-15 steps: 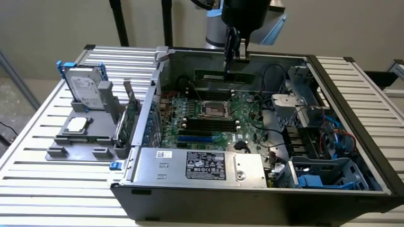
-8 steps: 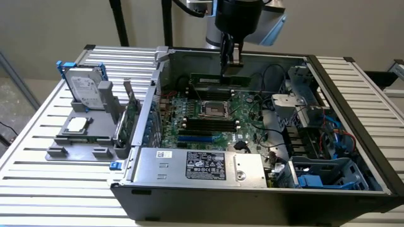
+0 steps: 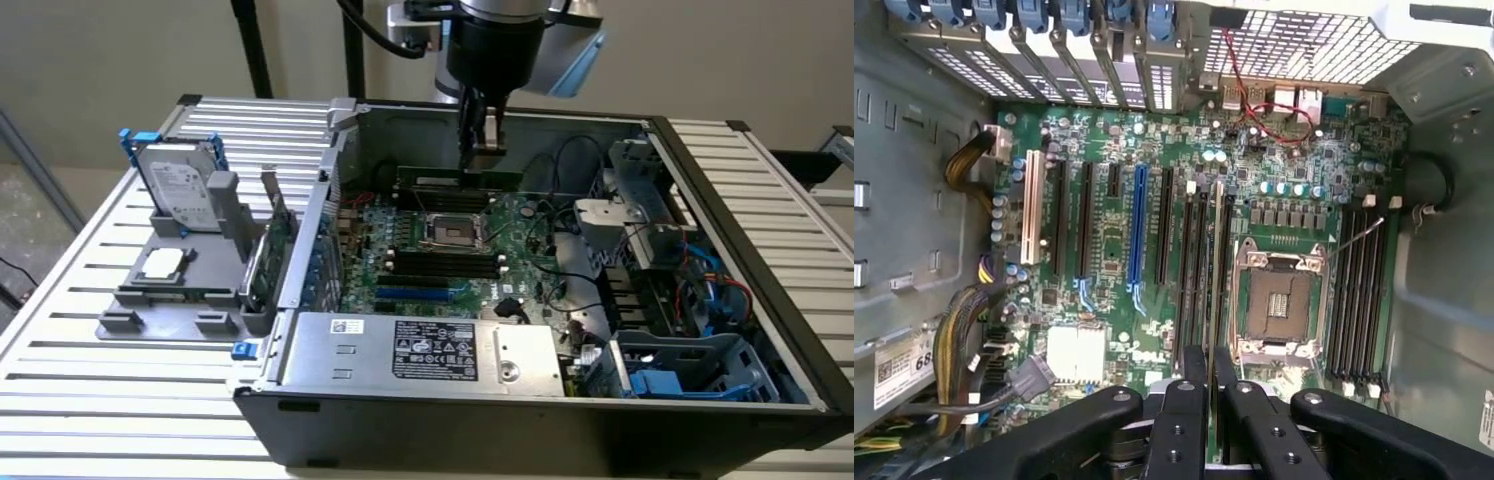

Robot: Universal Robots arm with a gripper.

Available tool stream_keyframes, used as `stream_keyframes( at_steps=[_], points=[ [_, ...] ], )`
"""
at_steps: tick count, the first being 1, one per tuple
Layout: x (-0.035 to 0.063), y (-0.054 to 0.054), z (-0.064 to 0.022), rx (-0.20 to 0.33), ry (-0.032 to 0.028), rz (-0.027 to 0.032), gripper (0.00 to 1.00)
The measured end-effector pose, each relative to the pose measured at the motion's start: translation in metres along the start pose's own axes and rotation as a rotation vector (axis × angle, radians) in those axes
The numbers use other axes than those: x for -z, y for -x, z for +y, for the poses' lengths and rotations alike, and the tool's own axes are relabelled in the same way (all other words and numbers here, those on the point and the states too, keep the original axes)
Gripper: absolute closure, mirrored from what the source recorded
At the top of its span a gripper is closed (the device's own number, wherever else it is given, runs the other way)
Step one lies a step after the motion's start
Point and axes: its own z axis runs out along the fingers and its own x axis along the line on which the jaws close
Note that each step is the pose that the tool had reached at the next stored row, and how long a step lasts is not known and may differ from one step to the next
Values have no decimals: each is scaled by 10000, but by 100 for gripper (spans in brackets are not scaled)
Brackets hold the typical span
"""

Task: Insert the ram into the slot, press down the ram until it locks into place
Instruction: 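Insert the ram into the slot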

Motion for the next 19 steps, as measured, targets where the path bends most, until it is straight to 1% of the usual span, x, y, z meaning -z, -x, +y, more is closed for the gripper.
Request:
stream_keyframes(
  at_steps=[7, 14, 17, 19],
  points=[
    [-128, 41, -5, 307, 5, 9, 86],
    [-257, 151, -14, 251, 3, 7, 86],
    [-311, 152, -16, 210, 4, 8, 86],
    [-349, 151, -14, 85, 1, 3, 86]
  ],
)
